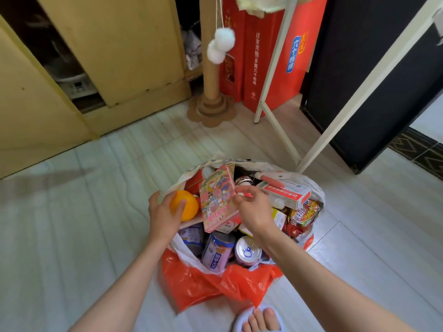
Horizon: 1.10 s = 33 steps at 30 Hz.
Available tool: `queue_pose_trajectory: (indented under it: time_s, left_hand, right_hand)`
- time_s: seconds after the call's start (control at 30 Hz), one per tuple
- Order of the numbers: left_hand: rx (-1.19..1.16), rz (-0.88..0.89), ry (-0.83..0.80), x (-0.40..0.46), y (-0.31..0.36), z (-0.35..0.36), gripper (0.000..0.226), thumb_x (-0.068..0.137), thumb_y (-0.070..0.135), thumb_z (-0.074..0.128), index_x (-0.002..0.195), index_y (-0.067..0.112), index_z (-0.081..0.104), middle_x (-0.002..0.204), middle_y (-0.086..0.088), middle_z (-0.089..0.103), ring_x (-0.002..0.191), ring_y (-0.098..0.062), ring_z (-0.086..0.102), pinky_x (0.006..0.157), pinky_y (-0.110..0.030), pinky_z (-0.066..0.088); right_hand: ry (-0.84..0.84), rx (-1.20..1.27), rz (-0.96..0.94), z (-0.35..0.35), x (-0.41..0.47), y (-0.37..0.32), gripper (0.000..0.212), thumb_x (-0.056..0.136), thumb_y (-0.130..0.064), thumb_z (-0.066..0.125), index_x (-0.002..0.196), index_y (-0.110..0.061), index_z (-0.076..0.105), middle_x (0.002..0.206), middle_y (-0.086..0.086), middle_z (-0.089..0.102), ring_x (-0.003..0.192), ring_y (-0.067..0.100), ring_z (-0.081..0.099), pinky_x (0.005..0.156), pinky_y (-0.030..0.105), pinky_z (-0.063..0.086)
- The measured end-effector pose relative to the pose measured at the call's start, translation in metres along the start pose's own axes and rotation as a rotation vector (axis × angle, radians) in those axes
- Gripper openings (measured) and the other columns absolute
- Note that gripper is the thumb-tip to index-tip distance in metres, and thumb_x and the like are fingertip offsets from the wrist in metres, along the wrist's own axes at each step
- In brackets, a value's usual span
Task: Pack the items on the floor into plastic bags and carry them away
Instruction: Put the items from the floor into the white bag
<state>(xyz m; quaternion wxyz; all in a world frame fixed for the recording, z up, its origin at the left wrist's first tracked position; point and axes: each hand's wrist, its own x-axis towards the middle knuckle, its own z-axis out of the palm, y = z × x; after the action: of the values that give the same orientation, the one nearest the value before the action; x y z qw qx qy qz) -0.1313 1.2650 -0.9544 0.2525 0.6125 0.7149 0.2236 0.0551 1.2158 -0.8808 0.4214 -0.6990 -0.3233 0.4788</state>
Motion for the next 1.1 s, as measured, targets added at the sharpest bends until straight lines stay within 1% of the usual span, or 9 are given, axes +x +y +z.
queue_pose_trajectory:
  time_s: [0.17, 0.27, 0.37, 0.5, 0.67, 0.8, 0.9, 1.0, 1.1]
  left_hand:
    - [-0.272, -0.254, 0.024, 0.006, -0.006, -0.008, 0.04, 0.093, 0.024, 0.05, 0.128, 0.006, 0.047, 0.119, -0.02, 0.059, 0.111, -0.032, 0.055, 0.093, -0.035, 0.039]
    - [-0.299, -0.382, 0.043, 0.017, -0.012, -0.01, 0.033, 0.089, 0.021, 0.058, 0.115, 0.001, 0.061, 0.116, -0.019, 0.063, 0.11, -0.032, 0.057, 0.097, -0.037, 0.043]
    - [-0.311, -0.447, 0.069, 0.028, -0.015, -0.009, 0.027, 0.087, 0.018, 0.058, 0.106, 0.001, 0.067, 0.115, -0.017, 0.064, 0.109, -0.031, 0.057, 0.096, -0.035, 0.043]
    - [-0.223, -0.39, 0.073, 0.039, -0.01, -0.009, 0.026, 0.089, 0.016, 0.056, 0.105, -0.001, 0.067, 0.113, -0.02, 0.064, 0.108, -0.034, 0.057, 0.089, -0.031, 0.042]
    - [-0.15, -0.128, 0.152, 0.024, -0.007, -0.025, 0.017, 0.087, 0.01, 0.056, 0.089, -0.001, 0.069, 0.091, -0.017, 0.07, 0.09, -0.031, 0.062, 0.075, -0.026, 0.039]
    - [-0.331, -0.026, 0.255, 0.016, 0.009, -0.046, 0.014, 0.086, 0.006, 0.053, 0.076, 0.008, 0.063, 0.064, -0.009, 0.062, 0.068, -0.028, 0.063, 0.071, -0.029, 0.046]
    - [-0.245, -0.007, 0.238, 0.021, 0.006, -0.05, 0.011, 0.086, 0.01, 0.057, 0.087, 0.004, 0.066, 0.082, -0.013, 0.066, 0.079, -0.025, 0.06, 0.075, -0.025, 0.04]
    - [-0.106, -0.144, 0.058, 0.01, -0.018, -0.032, 0.034, 0.082, 0.02, 0.067, 0.109, 0.001, 0.06, 0.105, -0.021, 0.063, 0.099, -0.034, 0.057, 0.087, -0.034, 0.041]
    - [-0.093, -0.277, -0.016, -0.012, -0.027, -0.015, 0.043, 0.08, 0.027, 0.069, 0.11, -0.002, 0.059, 0.106, -0.022, 0.064, 0.103, -0.034, 0.057, 0.087, -0.036, 0.041]
  right_hand:
    - [-0.078, -0.173, 0.002, 0.03, -0.003, 0.007, 0.036, 0.087, -0.012, 0.056, 0.123, -0.009, 0.054, 0.118, 0.01, 0.063, 0.109, 0.025, 0.059, 0.093, 0.035, 0.046]
    - [-0.119, -0.284, -0.042, 0.036, -0.003, 0.01, 0.046, 0.086, -0.004, 0.051, 0.132, -0.01, 0.046, 0.126, 0.009, 0.058, 0.114, 0.024, 0.054, 0.09, 0.026, 0.041]
    - [-0.195, -0.406, -0.101, 0.036, -0.004, 0.01, 0.054, 0.087, -0.001, 0.046, 0.139, -0.011, 0.035, 0.133, 0.01, 0.053, 0.119, 0.027, 0.05, 0.093, 0.03, 0.041]
    - [-0.258, -0.579, -0.165, 0.029, -0.007, 0.011, 0.044, 0.09, -0.001, 0.046, 0.133, -0.006, 0.04, 0.127, 0.016, 0.056, 0.114, 0.033, 0.053, 0.091, 0.037, 0.046]
    - [-0.078, -0.635, -0.381, 0.03, -0.012, 0.018, 0.032, 0.089, -0.001, 0.049, 0.12, -0.001, 0.054, 0.129, 0.013, 0.052, 0.11, 0.03, 0.053, 0.089, 0.036, 0.044]
    - [-0.05, -0.666, -0.44, 0.039, -0.017, 0.023, 0.032, 0.089, 0.001, 0.047, 0.12, 0.001, 0.055, 0.13, 0.014, 0.049, 0.111, 0.032, 0.052, 0.089, 0.037, 0.044]
    - [-0.094, -0.775, -0.426, 0.05, -0.018, 0.026, 0.037, 0.085, 0.005, 0.046, 0.121, 0.001, 0.05, 0.129, 0.015, 0.048, 0.105, 0.036, 0.053, 0.081, 0.038, 0.042]
    - [-0.17, -0.851, -0.402, 0.05, -0.017, 0.027, 0.035, 0.085, 0.002, 0.046, 0.12, 0.001, 0.047, 0.125, 0.015, 0.048, 0.101, 0.037, 0.054, 0.076, 0.039, 0.045]
    - [-0.238, -0.976, -0.441, 0.039, -0.017, 0.03, 0.041, 0.089, -0.005, 0.047, 0.129, 0.0, 0.04, 0.132, 0.014, 0.044, 0.119, 0.032, 0.044, 0.091, 0.034, 0.039]
